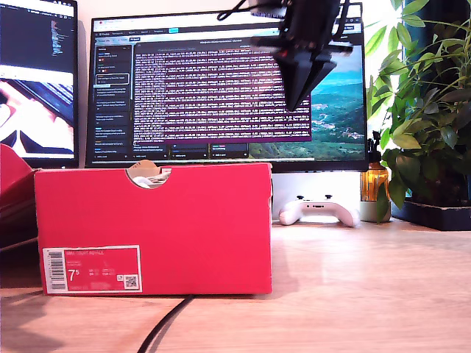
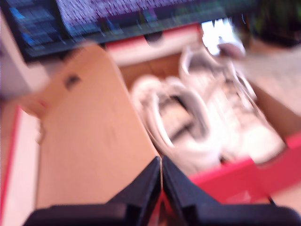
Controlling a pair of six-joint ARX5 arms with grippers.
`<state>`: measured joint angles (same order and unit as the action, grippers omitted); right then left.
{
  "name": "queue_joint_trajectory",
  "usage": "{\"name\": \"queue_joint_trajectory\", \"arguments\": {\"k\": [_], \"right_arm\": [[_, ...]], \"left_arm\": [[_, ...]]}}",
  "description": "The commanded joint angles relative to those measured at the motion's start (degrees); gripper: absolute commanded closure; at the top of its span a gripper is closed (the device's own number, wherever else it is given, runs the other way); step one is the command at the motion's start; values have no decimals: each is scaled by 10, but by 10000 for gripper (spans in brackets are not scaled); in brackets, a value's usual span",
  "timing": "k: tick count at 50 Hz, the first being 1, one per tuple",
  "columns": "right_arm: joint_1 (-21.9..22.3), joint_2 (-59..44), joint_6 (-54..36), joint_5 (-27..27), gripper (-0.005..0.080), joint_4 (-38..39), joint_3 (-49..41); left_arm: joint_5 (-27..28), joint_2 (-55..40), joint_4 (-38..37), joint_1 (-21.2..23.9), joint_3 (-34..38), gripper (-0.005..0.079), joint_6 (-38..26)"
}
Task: Pack the white shoes by picking the first shoe and placing it inside the red shoebox, left side, then picking and rotating the second shoe and placing it in the shoebox
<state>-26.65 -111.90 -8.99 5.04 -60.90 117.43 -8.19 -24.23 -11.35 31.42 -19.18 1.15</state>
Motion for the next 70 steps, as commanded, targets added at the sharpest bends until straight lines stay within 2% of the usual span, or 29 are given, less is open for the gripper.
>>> {"name": "queue_joint_trajectory", "arguments": {"k": [1,9,18,30,42,52,63,70], "right_arm": [[2,28,2,-1,762,5,-7],[6,60,7,0,762,31,-61],[16,132,16,12,762,102,-179],[40,276,16,20,762,219,-365],[79,392,24,20,762,313,-496],[89,450,31,50,762,372,-577],[100,483,32,66,762,437,-671],[128,486,32,85,762,466,-720]], "left_arm": [[-12,-5,10,0,-6,761,-1],[-28,-5,39,-18,-6,761,-17],[-24,-6,85,-50,-5,761,-24],[33,-30,158,-102,-5,761,-42],[117,-90,216,-166,-5,761,-42],[130,-106,233,-210,-3,761,-43],[193,-106,232,-275,5,761,-42],[217,-106,234,-306,12,761,-24]]}}
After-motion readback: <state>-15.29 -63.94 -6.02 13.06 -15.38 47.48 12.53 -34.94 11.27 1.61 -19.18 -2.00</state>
